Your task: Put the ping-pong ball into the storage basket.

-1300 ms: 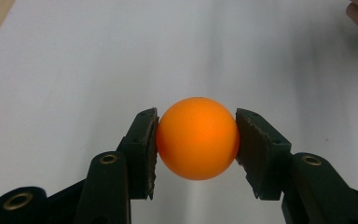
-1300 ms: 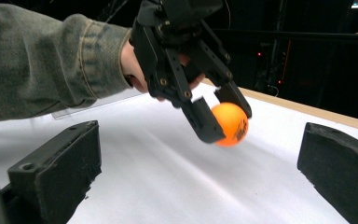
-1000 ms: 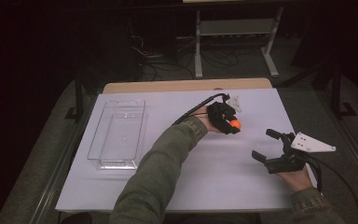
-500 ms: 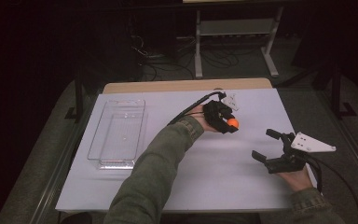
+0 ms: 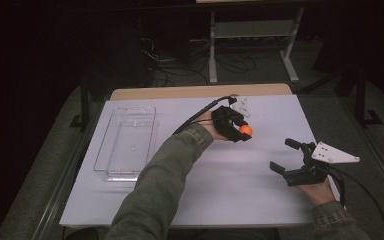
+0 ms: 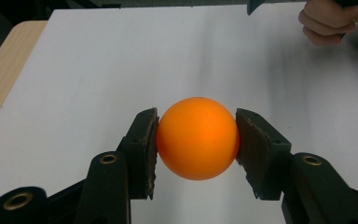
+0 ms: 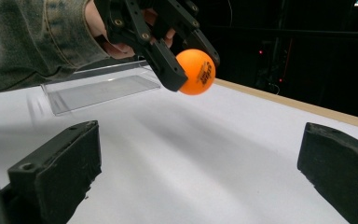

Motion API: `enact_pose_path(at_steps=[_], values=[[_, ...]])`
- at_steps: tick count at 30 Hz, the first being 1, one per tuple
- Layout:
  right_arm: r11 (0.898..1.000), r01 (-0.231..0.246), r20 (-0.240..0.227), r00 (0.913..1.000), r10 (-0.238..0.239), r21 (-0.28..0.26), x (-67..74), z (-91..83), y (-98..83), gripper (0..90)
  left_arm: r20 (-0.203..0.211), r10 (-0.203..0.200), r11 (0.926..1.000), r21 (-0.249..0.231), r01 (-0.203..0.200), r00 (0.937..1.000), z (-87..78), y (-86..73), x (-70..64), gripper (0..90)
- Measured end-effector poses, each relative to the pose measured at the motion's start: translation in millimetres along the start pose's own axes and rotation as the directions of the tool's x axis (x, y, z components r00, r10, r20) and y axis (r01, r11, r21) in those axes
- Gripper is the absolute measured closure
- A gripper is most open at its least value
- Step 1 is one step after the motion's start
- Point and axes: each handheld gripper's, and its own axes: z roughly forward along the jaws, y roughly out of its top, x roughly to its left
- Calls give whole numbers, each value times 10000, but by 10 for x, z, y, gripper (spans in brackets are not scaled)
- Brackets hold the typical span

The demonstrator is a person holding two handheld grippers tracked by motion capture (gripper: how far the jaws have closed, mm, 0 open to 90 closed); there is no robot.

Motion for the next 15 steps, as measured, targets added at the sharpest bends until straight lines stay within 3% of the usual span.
enact_pose_path(at_steps=[15], values=[[10000,25,13,10000,-25,12,-1,1,-2,0,-165,-74,9998,-168,72,9998,-191,-68,-14,508]])
